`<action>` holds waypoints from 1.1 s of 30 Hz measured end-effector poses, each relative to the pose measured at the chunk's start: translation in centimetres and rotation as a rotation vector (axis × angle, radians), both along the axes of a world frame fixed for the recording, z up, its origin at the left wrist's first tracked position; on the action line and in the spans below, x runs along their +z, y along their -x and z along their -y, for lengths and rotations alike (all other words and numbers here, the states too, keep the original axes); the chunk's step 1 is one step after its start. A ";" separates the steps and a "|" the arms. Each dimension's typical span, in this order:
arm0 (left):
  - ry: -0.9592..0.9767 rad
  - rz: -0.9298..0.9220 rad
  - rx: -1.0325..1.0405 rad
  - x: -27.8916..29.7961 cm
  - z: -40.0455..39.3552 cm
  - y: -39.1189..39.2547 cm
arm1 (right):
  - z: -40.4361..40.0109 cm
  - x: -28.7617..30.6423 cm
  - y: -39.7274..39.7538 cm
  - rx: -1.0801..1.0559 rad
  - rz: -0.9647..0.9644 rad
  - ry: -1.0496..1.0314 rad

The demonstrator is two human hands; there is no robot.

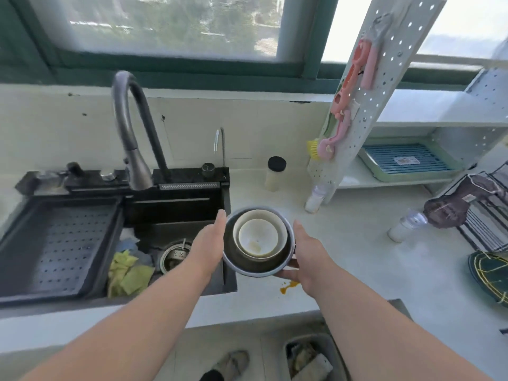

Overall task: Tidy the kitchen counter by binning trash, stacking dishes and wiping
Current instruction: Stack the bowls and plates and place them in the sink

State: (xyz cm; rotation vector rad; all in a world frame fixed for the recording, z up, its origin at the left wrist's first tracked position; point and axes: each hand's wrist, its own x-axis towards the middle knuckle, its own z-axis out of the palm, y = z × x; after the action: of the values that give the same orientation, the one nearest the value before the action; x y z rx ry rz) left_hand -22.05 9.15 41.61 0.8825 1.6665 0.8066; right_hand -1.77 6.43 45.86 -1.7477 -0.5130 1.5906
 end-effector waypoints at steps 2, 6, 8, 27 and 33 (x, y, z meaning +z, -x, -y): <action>0.007 0.036 0.048 0.6 2.3 1.5 | 1.6 0.8 1.4 0.026 -0.002 -0.016; -0.012 0.019 0.140 2.7 5.8 4.4 | 3.7 1.9 4.7 0.079 -0.018 -0.033; -0.017 0.002 0.172 3.2 7.1 6.3 | 4.3 2.4 6.6 0.107 -0.027 -0.035; 0.013 0.076 0.478 2.2 10.7 32.0 | 1.4 0.6 33.3 0.329 -0.057 0.006; 0.089 0.167 0.416 -2.2 4.5 42.6 | -4.7 -3.6 43.8 0.279 -0.014 0.078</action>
State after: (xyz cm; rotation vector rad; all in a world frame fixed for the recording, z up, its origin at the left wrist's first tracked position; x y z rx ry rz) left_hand -64.66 4.67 39.38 0.3959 1.7441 1.0464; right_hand -45.53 11.12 42.27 -1.7810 -0.7225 1.8351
